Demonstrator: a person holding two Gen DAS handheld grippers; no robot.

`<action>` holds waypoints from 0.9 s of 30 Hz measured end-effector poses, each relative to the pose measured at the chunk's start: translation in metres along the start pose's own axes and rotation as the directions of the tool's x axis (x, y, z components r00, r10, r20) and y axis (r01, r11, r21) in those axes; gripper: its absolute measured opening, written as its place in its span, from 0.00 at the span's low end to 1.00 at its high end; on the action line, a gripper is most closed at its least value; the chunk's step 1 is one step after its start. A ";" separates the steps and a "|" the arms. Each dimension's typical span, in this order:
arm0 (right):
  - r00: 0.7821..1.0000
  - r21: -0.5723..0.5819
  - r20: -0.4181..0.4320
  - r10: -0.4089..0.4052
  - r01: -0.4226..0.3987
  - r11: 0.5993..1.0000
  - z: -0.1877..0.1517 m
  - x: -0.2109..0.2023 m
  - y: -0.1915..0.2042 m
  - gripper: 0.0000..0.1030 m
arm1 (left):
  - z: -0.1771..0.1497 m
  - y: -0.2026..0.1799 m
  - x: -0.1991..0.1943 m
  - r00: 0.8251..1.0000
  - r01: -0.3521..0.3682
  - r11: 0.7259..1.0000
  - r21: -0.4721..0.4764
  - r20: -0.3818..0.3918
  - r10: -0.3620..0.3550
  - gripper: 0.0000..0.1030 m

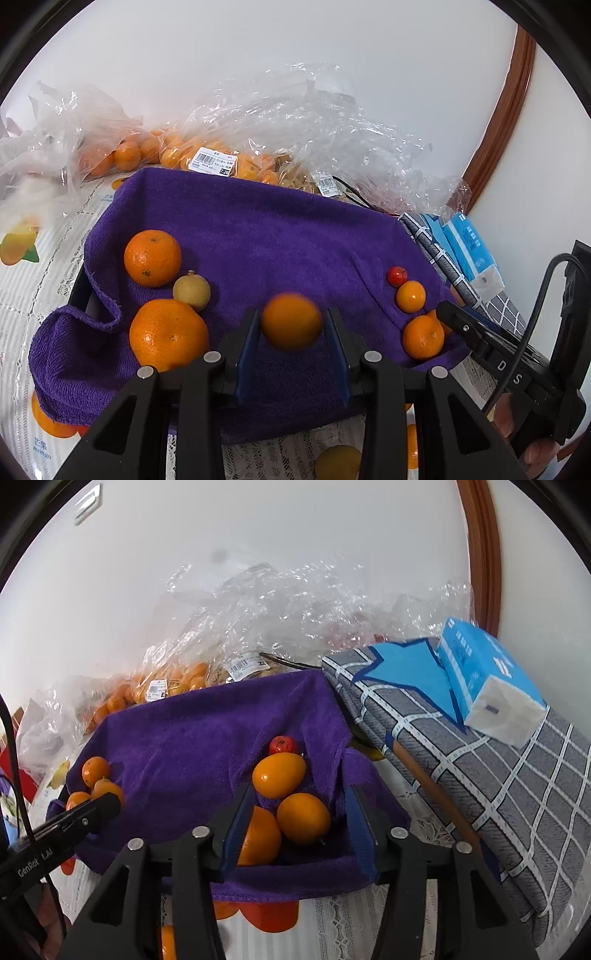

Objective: Organize fruits
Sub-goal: 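Carry the orange onto the towel and open the right tool while the left tool releases its orange there, then grasp another orange with the right tool while the left tool grasps a small brown-yellow fruit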

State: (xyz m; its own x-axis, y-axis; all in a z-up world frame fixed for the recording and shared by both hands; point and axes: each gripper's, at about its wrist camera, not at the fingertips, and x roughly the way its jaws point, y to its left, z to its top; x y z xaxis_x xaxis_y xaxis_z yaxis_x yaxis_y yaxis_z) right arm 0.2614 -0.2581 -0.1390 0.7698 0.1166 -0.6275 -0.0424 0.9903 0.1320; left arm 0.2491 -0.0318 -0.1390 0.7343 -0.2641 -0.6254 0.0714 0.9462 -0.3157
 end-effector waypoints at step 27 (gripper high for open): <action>0.988 -0.044 -0.139 0.061 -0.068 0.997 -0.068 -0.064 0.055 0.55 | -0.034 0.025 -0.080 0.996 -0.044 0.996 0.072 0.084 0.038 0.47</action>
State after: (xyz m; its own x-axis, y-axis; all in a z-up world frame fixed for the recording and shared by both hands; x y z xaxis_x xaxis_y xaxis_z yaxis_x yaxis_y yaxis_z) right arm 0.1665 -0.2055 -0.1443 0.6700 0.1862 -0.7187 -0.1222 0.9825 0.1406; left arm 0.1690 0.0068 -0.1211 0.7907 -0.2113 -0.5746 0.0878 0.9680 -0.2352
